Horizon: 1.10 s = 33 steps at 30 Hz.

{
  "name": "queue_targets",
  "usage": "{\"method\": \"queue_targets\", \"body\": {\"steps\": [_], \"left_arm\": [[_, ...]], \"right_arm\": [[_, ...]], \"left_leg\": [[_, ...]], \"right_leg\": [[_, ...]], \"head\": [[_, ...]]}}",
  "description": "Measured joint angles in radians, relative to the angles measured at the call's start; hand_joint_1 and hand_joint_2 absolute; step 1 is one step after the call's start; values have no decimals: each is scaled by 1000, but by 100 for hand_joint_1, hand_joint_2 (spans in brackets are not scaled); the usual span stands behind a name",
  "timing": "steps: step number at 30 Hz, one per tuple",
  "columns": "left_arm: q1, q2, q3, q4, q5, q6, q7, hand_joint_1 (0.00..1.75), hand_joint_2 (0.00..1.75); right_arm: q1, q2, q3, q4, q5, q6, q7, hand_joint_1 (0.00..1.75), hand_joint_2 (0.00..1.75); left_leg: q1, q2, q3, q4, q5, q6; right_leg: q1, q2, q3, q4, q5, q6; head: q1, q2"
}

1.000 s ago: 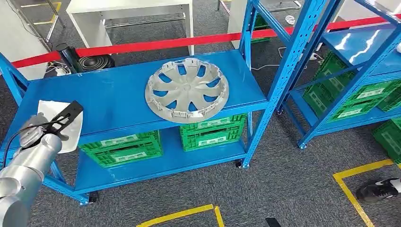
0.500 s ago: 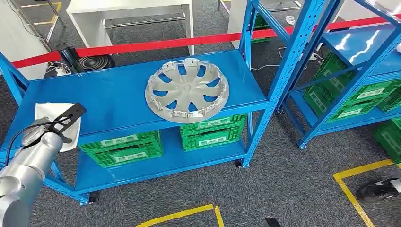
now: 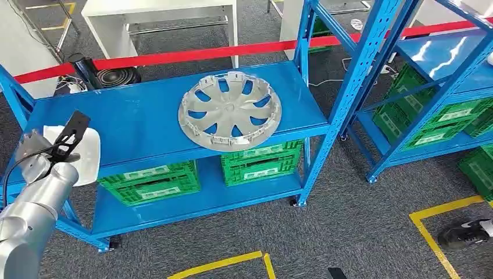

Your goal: Take the parts from the cabinet and place them on the table.

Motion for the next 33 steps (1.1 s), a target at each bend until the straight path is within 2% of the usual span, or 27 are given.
{"method": "queue_targets", "body": {"steps": [3,9,13,16,26,27,28,29,33], "left_arm": [[-2,-1,4,1,-9,-13,50,0,175],[-9,-1,4,14,-41,-172,187,0,175],[-9,-1,4,17,-45,-249,202,0,175],[-10,-1,4,17,-45,-280,207,0,175],[-11,-3,9,17,-36,-283,208,0,175],[-11,-5,15,17,-31,-285,208,9,175],[-11,-5,20,17,-24,-287,208,134,175],[-11,-6,25,17,-20,-291,208,175,175],[-11,-9,39,17,-5,-306,208,175,175]], "right_arm": [[0,0,-4,0,0,0,0,0,0],[0,0,-11,0,5,6,1,0,0],[0,0,-15,0,8,6,1,0,0],[0,0,-15,0,10,6,1,0,0],[0,0,-16,0,10,6,1,0,0],[0,0,-16,0,10,6,0,0,0],[0,0,-16,0,11,6,-1,0,0],[0,0,-16,0,11,8,-2,0,0],[0,0,-16,0,15,18,-6,0,0]], "left_leg": [[0,0,0,0,0,0],[0,0,0,0,0,0],[0,0,0,0,0,0],[0,0,0,0,0,0],[0,0,0,0,0,0],[0,0,0,0,0,0],[0,0,0,0,0,0],[0,0,0,0,0,0],[0,0,0,0,0,0]], "right_leg": [[0,0,0,0,0,0],[0,0,0,0,0,0],[0,0,0,0,0,0],[0,0,0,0,0,0],[0,0,0,0,0,0],[0,0,0,0,0,0],[0,0,0,0,0,0],[0,0,0,0,0,0],[0,0,0,0,0,0]], "head": [[0,0],[0,0],[0,0],[0,0],[0,0],[0,0],[0,0],[0,0],[0,0]]}}
